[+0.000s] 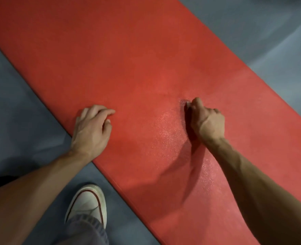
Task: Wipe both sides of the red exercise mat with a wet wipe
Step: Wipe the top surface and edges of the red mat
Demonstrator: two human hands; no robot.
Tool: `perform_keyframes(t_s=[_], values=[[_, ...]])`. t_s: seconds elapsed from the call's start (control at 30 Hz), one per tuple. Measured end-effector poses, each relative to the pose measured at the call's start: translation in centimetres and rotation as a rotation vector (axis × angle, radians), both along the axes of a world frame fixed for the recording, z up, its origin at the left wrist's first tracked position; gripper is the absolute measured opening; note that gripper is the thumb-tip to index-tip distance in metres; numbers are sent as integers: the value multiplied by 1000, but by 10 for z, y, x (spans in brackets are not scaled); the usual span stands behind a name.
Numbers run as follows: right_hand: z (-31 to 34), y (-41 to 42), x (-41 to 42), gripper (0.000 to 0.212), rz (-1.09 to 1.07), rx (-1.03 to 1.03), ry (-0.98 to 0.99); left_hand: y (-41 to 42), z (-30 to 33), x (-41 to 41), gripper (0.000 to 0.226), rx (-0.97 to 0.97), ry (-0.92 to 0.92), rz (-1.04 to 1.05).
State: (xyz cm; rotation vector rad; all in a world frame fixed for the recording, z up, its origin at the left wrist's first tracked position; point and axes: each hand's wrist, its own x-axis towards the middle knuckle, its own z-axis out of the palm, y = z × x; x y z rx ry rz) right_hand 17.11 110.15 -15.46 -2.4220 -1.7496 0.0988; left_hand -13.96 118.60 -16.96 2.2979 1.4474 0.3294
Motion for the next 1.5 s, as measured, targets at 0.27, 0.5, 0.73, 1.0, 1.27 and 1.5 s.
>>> perform_keyframes(t_s=[0.27,0.5,0.73,1.0,1.27,1.5], values=[[-11,-20,-89,22,587,68,78,2,-3,1,39,24,6,2],[-6,23,-35,12,33,43,53,4,-3,-4,44,5,-11,-29],[-14,-4,-128,26,704,98,91,9,-6,-6,45,12,-23,-64],[-12,18,-102,20,275,99,94,15,-4,-9,45,-31,-54,-58],[-11,40,-99,15,319,148,20,18,-1,-18,46,-66,-103,-72],[-16,-16,-187,18,742,75,183,25,-2,-12,49,-81,-172,5]])
